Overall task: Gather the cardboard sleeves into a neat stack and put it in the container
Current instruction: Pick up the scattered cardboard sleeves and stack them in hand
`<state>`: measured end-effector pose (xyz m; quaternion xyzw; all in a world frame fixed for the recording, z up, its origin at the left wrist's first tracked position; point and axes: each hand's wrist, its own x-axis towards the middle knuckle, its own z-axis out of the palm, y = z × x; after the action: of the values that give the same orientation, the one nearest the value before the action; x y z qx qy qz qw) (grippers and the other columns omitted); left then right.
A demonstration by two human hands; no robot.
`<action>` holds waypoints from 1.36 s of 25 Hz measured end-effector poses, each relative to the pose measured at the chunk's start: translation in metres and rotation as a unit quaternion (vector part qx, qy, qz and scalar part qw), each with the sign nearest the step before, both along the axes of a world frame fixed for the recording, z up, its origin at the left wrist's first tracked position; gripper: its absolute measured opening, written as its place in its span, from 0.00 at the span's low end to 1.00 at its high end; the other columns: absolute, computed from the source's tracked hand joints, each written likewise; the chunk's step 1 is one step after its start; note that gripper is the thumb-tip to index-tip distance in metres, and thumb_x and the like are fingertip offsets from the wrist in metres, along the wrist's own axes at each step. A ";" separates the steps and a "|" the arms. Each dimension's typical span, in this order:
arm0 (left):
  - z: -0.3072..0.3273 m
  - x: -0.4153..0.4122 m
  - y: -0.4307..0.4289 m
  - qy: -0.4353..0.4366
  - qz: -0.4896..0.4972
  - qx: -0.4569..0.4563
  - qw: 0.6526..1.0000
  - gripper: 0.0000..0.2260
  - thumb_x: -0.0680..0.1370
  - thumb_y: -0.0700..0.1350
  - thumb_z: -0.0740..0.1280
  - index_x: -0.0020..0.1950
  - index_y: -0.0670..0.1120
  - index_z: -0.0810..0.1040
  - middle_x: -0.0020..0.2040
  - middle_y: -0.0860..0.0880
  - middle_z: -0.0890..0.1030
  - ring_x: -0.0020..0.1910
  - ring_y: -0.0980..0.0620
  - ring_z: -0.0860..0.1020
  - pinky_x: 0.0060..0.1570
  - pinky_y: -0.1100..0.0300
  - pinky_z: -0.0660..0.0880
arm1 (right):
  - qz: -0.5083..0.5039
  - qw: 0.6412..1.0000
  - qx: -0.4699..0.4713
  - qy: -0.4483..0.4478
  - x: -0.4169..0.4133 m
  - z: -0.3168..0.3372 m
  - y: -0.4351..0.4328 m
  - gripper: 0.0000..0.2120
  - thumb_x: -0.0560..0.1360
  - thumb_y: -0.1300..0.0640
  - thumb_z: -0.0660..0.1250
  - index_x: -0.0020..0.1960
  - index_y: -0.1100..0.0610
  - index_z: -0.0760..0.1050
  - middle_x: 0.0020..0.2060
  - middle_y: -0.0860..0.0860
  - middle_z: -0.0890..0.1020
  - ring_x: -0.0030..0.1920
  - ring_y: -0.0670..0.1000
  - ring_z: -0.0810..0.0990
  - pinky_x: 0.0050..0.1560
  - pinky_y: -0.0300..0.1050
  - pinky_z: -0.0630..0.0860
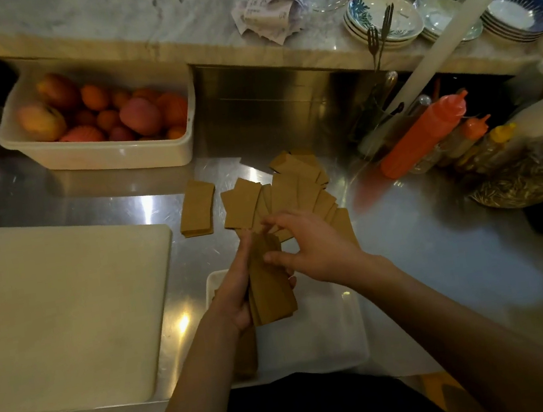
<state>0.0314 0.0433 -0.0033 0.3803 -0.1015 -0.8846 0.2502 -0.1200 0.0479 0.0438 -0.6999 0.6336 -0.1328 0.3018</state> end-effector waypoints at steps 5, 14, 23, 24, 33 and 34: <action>-0.009 0.026 -0.015 0.026 0.064 0.018 0.997 0.23 0.73 0.65 0.64 0.59 0.51 0.79 0.42 0.42 0.79 0.36 0.47 0.78 0.38 0.53 0.79 | -0.102 0.994 0.003 -0.022 -0.004 -0.012 -0.038 0.22 0.75 0.52 0.69 0.67 0.52 0.71 0.56 0.49 0.78 0.53 0.44 0.74 0.47 0.35 0.69; -0.022 0.073 -0.053 0.043 0.098 0.038 0.994 0.24 0.69 0.64 0.66 0.55 0.48 0.79 0.42 0.44 0.79 0.36 0.49 0.79 0.37 0.55 0.78 | -0.104 0.977 0.110 0.153 0.015 -0.086 -0.142 0.29 0.72 0.46 0.70 0.67 0.59 0.68 0.59 0.57 0.77 0.58 0.56 0.77 0.59 0.52 0.75; -0.034 0.096 -0.076 0.039 0.110 0.080 0.990 0.24 0.77 0.65 0.59 0.41 0.49 0.87 0.40 0.45 0.79 0.35 0.50 0.78 0.37 0.56 0.78 | -0.076 0.941 0.150 0.295 0.029 -0.118 -0.172 0.37 0.70 0.37 0.68 0.71 0.56 0.64 0.71 0.59 0.64 0.73 0.61 0.61 0.68 0.57 0.66; -0.035 0.097 -0.077 0.036 0.113 0.080 0.990 0.24 0.78 0.64 0.59 0.43 0.49 0.86 0.40 0.45 0.79 0.35 0.49 0.78 0.36 0.56 0.78 | -0.083 0.942 0.146 0.292 0.028 -0.119 -0.171 0.37 0.69 0.38 0.70 0.71 0.56 0.64 0.72 0.58 0.63 0.73 0.60 0.60 0.67 0.57 0.67; -0.049 0.103 -0.085 0.041 0.096 0.054 0.993 0.19 0.76 0.63 0.63 0.56 0.50 0.79 0.44 0.43 0.79 0.38 0.48 0.78 0.39 0.53 0.79 | -0.126 0.983 0.134 0.015 0.018 -0.095 -0.168 0.23 0.71 0.56 0.74 0.60 0.53 0.67 0.54 0.53 0.75 0.51 0.53 0.77 0.46 0.44 0.77; -0.050 0.103 -0.084 0.041 0.097 0.053 0.993 0.19 0.77 0.63 0.63 0.57 0.50 0.79 0.44 0.43 0.79 0.39 0.48 0.79 0.39 0.53 0.79 | -0.107 0.981 0.163 0.016 0.017 -0.091 -0.172 0.23 0.72 0.56 0.74 0.63 0.53 0.68 0.58 0.53 0.75 0.53 0.52 0.76 0.47 0.42 0.76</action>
<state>0.1347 -0.0412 -0.0537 0.3647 -0.0063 -0.8750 0.3183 -0.1031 -0.1243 -0.0474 -0.5714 0.7226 -0.0480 0.3862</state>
